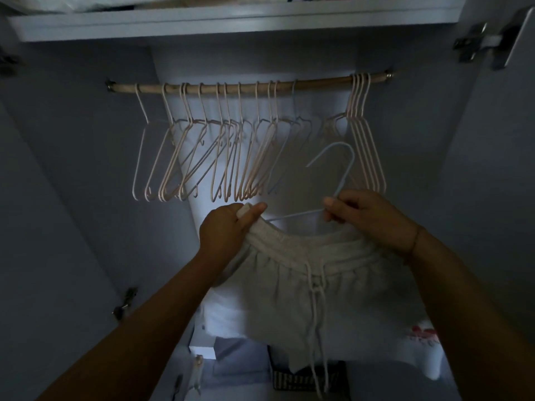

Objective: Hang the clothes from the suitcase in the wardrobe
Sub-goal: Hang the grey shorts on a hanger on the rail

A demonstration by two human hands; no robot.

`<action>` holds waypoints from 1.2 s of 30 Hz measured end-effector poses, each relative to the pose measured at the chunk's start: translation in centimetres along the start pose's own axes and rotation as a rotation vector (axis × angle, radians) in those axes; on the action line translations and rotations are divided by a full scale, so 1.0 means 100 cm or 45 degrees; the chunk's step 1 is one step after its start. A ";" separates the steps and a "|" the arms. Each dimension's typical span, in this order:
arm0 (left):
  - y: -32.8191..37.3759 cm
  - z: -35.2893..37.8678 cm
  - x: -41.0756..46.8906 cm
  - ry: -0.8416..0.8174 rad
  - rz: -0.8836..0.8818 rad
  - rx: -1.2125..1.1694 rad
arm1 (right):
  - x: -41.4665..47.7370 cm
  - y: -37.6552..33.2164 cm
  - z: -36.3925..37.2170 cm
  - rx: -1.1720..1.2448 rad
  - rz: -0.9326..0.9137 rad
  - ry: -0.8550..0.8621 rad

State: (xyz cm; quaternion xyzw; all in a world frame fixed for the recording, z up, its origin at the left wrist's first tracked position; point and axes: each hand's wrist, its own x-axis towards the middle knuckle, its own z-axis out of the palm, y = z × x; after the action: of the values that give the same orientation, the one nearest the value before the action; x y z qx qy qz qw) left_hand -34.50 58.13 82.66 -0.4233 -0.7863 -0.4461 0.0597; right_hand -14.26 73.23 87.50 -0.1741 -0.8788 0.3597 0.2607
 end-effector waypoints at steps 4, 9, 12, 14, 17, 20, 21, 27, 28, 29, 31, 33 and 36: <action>0.001 0.001 0.007 0.050 -0.033 -0.024 | -0.026 0.018 -0.016 -0.155 0.093 -0.065; 0.003 0.002 0.018 0.087 -0.098 -0.096 | -0.052 0.028 -0.018 -0.078 0.117 0.119; 0.004 0.003 0.021 0.098 -0.055 -0.089 | -0.061 0.030 -0.021 -0.125 0.159 0.116; 0.003 0.005 0.021 0.091 -0.020 -0.166 | -0.070 0.027 -0.027 -0.124 0.209 0.035; 0.007 0.010 0.017 0.012 0.031 -0.246 | -0.086 0.017 -0.034 -0.053 0.232 -0.007; 0.018 0.020 0.013 -0.161 0.094 -0.409 | -0.104 0.013 -0.046 -0.056 0.230 0.118; 0.021 0.023 0.012 -0.232 0.092 -0.483 | -0.109 0.014 -0.049 -0.083 0.248 0.168; 0.038 0.031 0.023 -0.353 0.090 -0.686 | -0.111 0.019 -0.053 -0.299 0.447 0.359; 0.040 0.031 0.025 -0.357 0.090 -0.698 | -0.107 0.018 -0.049 -0.318 0.474 0.374; 0.042 0.031 0.027 -0.366 0.095 -0.703 | -0.100 0.018 -0.044 -0.327 0.486 0.382; 0.045 0.031 0.029 -0.382 0.091 -0.709 | -0.085 0.017 -0.033 -0.319 0.492 0.370; 0.045 0.033 0.033 -0.398 0.078 -0.714 | -0.068 0.016 -0.026 -0.251 0.499 0.347; 0.048 0.037 0.039 -0.409 0.075 -0.712 | -0.033 0.013 -0.021 -0.140 0.522 0.356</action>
State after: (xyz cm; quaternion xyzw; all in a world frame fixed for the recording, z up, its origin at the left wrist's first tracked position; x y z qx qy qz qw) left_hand -32.45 64.44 85.42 -0.5110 -0.6198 -0.5705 -0.1709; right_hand -10.23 73.62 86.75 -0.4107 -0.7988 0.3291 0.2915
